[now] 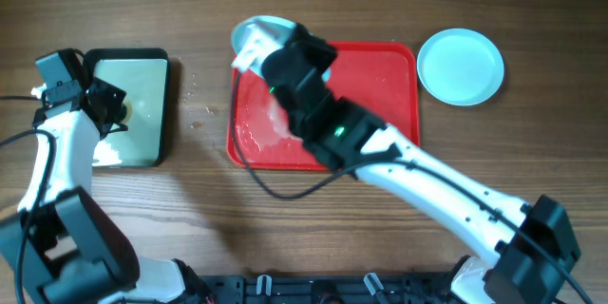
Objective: Clean dirty plates on tray and stack at the side
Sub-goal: 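Return the left gripper to the black tray and release the sponge, then lift the pale blue plate with the right gripper onto the plate stack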
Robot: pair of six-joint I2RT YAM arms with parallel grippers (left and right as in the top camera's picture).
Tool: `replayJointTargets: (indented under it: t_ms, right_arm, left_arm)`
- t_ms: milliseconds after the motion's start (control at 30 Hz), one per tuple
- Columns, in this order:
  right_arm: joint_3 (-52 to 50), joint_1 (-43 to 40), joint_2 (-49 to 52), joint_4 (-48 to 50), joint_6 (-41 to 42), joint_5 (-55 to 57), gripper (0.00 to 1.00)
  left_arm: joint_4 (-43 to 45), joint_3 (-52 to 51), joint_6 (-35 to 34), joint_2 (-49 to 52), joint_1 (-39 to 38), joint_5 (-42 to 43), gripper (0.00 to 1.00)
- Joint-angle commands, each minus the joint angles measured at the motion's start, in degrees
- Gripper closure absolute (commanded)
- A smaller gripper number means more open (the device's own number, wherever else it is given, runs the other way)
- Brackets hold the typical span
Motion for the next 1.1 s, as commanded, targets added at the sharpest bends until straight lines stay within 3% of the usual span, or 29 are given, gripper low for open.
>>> replayJointTargets:
  t_ms: [0, 133, 167, 200, 233, 267, 333, 367, 667, 800, 867, 933, 1000, 1067]
  right_arm:
    - [0.96, 2.14, -1.38, 4.94, -13.51, 8.35, 0.96]
    - [0.94, 2.34, -1.38, 5.51, -13.31, 8.59, 0.96]
    - [0.94, 2.34, -1.38, 5.51, -13.29, 8.61, 0.96]
    - [0.94, 2.34, -1.38, 5.55, -13.29, 8.59, 0.96]
    - [0.94, 2.34, -1.38, 5.53, -13.29, 8.59, 0.96]
    - [0.94, 2.34, -1.38, 5.53, -13.31, 8.59, 0.96]
    - [0.94, 2.34, -1.38, 5.53, -13.25, 8.61, 0.96]
    - [0.94, 2.34, -1.38, 5.53, -13.25, 8.61, 0.96]
    - [0.94, 1.25, -1.36, 5.51, -11.89, 8.52, 0.96]
    - [0.83, -2.51, -1.36, 5.01, -4.61, 6.93, 0.96]
    - [0.61, -4.81, -1.36, 0.28, 1.68, -0.68, 0.96]
    - [0.61, -5.9, -1.36, -3.45, -5.09, -1.07, 0.96]
    - [0.61, -6.32, -1.36, 1.64, -5.64, 5.79, 0.96]
    - [0.61, -5.88, -1.38, 3.87, 1.68, 3.06, 0.96]
  left_arm:
    - [1.62, -0.5, -0.5, 4.35, 0.44, 1.09, 0.96]
    - [4.0, -0.5, -0.31, 6.12, 0.44, 4.42, 0.92]
    - [4.59, -0.5, -0.31, 6.14, 0.44, 5.66, 0.85]
    - [5.03, -0.5, -0.33, 6.14, 0.44, 6.58, 0.72]
    - [5.33, -0.5, -0.33, 6.12, 0.44, 7.34, 0.48]
    - [5.51, -0.5, -0.33, 6.12, 0.44, 7.63, 0.32]
    - [5.9, -0.48, -0.33, 6.1, 0.44, 8.26, 0.05]
    - [6.01, -0.48, -0.33, 5.92, 0.44, 8.92, 0.0]
    - [5.81, -0.42, -0.31, 0.17, 0.44, 10.99, 0.0]
    - [4.81, -0.42, -0.31, -8.11, 0.44, 10.97, 0.0]
    - [3.19, -0.42, -0.33, -12.61, 0.44, 10.97, 0.0]
    - [1.97, -0.44, -0.33, -15.04, 0.44, 10.97, 0.0]
    - [1.95, -0.42, -0.33, -15.89, 0.44, 10.97, 0.0]
    - [1.92, -0.44, -0.33, -15.85, 0.44, 10.97, 0.0]
